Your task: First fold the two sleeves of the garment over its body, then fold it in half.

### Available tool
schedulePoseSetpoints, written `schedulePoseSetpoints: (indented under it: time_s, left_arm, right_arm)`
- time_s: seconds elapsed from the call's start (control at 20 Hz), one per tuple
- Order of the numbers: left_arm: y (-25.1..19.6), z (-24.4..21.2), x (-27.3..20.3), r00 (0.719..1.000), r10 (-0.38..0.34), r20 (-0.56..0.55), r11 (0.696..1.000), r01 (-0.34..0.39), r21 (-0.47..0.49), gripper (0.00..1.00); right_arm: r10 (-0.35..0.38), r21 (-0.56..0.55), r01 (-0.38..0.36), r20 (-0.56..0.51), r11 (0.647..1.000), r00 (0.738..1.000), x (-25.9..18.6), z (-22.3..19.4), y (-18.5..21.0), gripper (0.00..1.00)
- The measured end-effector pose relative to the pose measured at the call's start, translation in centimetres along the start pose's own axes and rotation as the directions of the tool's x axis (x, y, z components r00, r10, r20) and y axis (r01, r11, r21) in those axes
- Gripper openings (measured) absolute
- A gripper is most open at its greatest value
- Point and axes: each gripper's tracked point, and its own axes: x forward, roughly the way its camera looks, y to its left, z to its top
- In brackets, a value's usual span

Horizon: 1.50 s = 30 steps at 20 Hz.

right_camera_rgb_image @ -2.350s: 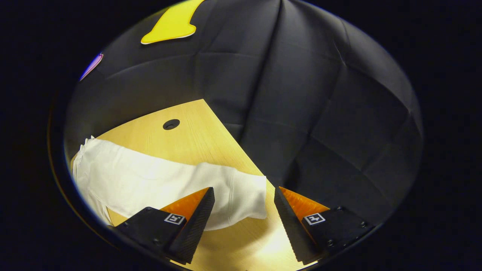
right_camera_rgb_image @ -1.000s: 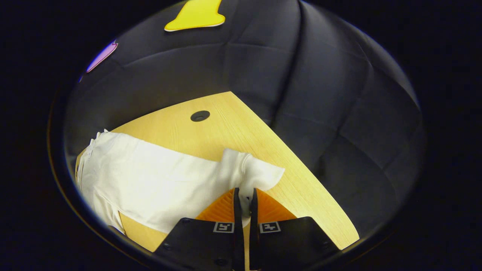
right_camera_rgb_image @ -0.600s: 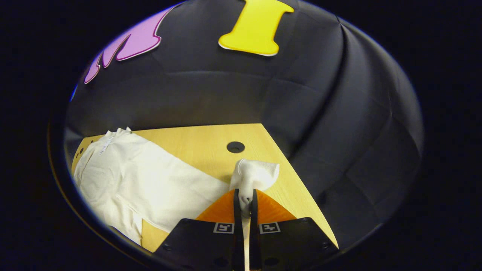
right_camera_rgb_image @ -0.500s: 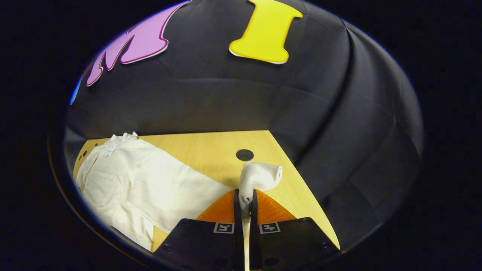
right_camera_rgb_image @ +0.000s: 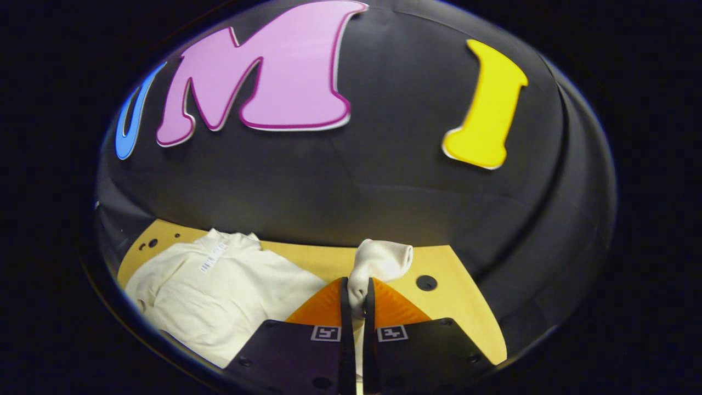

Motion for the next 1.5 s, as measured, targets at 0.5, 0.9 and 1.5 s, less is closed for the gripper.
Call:
schedulePoseSetpoints:
  time_s: [0.5,0.9,1.5]
  left_arm:
    - [10.0,-4.6,1.5,0.98,0.187,-0.062,0.974,-0.193,-0.116,0.99]
    - [14.6,-8.4,1.7,0.947,0.299,-0.117,0.934,-0.315,-0.17,0.99]
    - [15.8,-9.1,3.9,0.926,0.363,-0.106,0.916,-0.376,-0.139,0.99]
  right_arm:
    - [0.205,-0.039,-0.205,0.011,0.978,0.979,2.2,2.2,20.7,0.09]
    - [0.373,-0.169,-0.376,-0.048,0.911,0.926,2.9,-2.2,37.5,0.09]
    - [0.521,-0.157,-0.539,-0.143,0.828,0.842,1.8,-8.4,46.2,0.52]
